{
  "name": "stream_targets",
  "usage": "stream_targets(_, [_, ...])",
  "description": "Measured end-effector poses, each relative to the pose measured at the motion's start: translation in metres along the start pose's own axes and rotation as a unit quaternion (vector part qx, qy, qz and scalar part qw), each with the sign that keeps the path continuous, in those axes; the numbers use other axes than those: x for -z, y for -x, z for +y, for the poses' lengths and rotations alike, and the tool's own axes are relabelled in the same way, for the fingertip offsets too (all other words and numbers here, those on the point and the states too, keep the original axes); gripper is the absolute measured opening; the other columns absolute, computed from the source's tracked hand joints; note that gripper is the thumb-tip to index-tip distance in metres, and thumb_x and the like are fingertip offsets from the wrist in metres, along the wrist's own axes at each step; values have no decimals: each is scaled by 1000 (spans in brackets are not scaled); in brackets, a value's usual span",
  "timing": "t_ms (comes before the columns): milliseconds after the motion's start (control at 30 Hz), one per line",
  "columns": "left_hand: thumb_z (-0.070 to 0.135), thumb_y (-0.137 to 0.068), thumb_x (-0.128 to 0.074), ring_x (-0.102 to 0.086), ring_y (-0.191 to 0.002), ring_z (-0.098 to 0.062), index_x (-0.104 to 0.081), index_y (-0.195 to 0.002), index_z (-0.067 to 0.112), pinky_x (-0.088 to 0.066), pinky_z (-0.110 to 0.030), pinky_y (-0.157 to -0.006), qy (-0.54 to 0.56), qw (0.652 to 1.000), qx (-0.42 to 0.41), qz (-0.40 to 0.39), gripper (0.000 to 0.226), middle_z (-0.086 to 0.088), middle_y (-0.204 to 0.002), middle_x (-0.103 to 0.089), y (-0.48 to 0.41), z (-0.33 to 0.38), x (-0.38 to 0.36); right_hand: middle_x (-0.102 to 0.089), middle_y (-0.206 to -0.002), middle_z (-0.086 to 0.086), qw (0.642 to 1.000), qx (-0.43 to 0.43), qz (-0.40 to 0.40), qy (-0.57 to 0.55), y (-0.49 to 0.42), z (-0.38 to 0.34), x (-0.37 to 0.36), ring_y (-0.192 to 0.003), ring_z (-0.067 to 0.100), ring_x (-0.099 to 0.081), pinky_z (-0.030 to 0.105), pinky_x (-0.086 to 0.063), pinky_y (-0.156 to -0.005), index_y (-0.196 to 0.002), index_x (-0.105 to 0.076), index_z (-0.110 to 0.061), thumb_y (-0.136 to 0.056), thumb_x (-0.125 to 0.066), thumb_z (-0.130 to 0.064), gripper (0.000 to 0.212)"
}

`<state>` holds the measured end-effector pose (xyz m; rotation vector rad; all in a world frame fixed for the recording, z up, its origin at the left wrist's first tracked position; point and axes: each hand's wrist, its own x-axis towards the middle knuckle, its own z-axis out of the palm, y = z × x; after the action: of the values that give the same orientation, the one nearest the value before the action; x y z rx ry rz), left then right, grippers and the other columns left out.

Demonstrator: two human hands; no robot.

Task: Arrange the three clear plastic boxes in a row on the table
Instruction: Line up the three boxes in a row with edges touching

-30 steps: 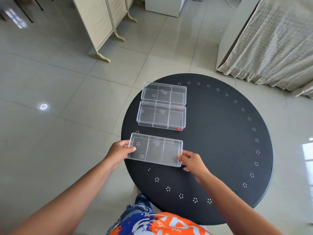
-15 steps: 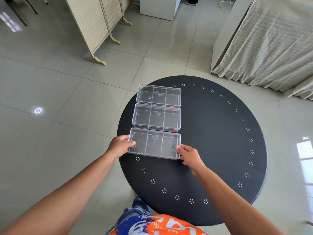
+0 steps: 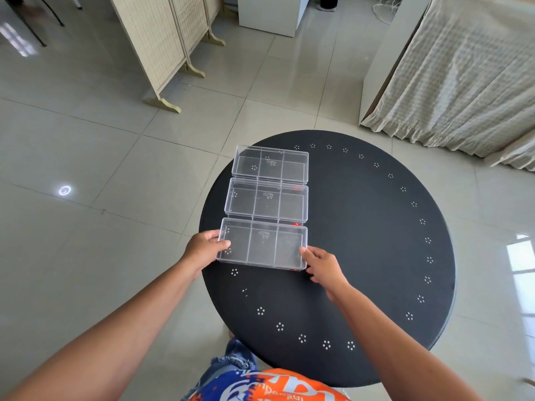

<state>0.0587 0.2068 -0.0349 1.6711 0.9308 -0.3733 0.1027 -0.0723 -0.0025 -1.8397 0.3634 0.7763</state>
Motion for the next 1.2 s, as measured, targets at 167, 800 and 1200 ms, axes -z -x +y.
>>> stream_targets(167, [19, -81, -74, -65, -113, -25, -57, -134, 14, -53, -43, -97, -1, 1000, -2, 5, 56, -10, -124, -67, 0, 0, -1, -63, -75, -13, 1000, 2, -2, 0, 1, -2, -1, -70, 12, -48, 28, -44, -79, -81, -66, -35, -100, -53, -32, 23])
stream_targets(800, [14, -84, -71, -63, -103, -22, -56, -134, 10, -50, -42, -101, -8, 1000, -14, 16, 52, -9, -117, -66, 1, 6, -5, -62, -76, -17, 1000, 8, -4, -10, 6, -5, -1, -69, 4, -51, 24, -44, -72, -80, -64, -36, -101, -51, -33, 26])
stream_targets(1200, [14, -84, -71, -65, -103, -22, -57, -133, 9, -51, -40, -99, -2, 1000, -15, 6, 51, -11, -120, -69, 2, 6, -5, -63, -82, -15, 1000, 1, -4, -17, 6, -5, 0, -73, 6, -53, 26, -46, -76, -80, -61, -38, -101, -51, -35, 24])
